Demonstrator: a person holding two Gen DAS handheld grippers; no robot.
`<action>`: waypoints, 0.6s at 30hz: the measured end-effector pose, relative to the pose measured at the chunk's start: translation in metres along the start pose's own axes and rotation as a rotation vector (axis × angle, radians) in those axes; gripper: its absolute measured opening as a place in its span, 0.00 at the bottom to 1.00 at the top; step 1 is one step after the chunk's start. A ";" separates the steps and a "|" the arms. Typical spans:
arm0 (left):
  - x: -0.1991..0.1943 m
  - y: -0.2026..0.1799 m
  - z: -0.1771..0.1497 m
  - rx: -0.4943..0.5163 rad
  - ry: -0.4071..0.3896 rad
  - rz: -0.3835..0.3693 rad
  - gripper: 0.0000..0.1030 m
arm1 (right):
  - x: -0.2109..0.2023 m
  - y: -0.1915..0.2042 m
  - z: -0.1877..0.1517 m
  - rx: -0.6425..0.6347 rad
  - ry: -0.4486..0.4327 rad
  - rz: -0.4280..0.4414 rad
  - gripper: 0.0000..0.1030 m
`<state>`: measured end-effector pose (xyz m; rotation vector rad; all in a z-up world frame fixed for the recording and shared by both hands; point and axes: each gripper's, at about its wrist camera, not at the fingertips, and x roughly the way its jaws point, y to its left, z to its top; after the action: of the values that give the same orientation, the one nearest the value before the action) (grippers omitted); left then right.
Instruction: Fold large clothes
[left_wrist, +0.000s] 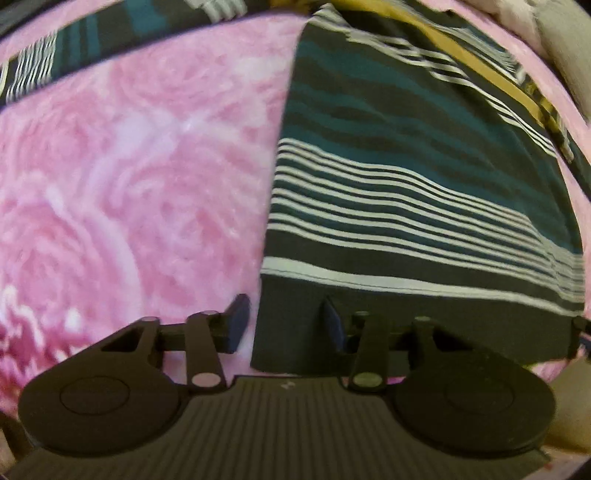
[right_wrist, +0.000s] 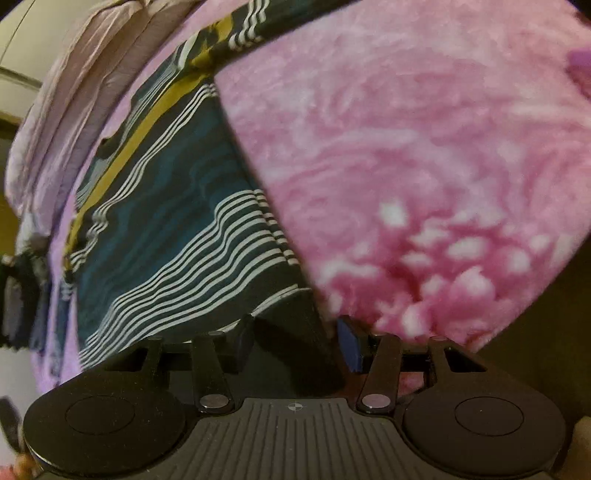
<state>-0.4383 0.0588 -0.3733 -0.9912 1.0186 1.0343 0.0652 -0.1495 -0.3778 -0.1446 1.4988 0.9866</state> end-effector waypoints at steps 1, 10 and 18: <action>-0.003 0.000 0.000 0.000 -0.003 -0.024 0.04 | -0.004 0.005 -0.002 -0.005 -0.001 -0.007 0.02; -0.042 0.011 -0.047 0.009 0.001 -0.096 0.06 | -0.027 0.040 -0.011 -0.142 -0.006 -0.142 0.02; -0.046 0.012 -0.043 0.052 0.023 0.162 0.12 | -0.023 0.072 -0.024 -0.420 0.039 -0.543 0.14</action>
<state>-0.4666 0.0114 -0.3407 -0.8912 1.1539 1.1255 0.0076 -0.1306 -0.3272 -0.8305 1.1719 0.8367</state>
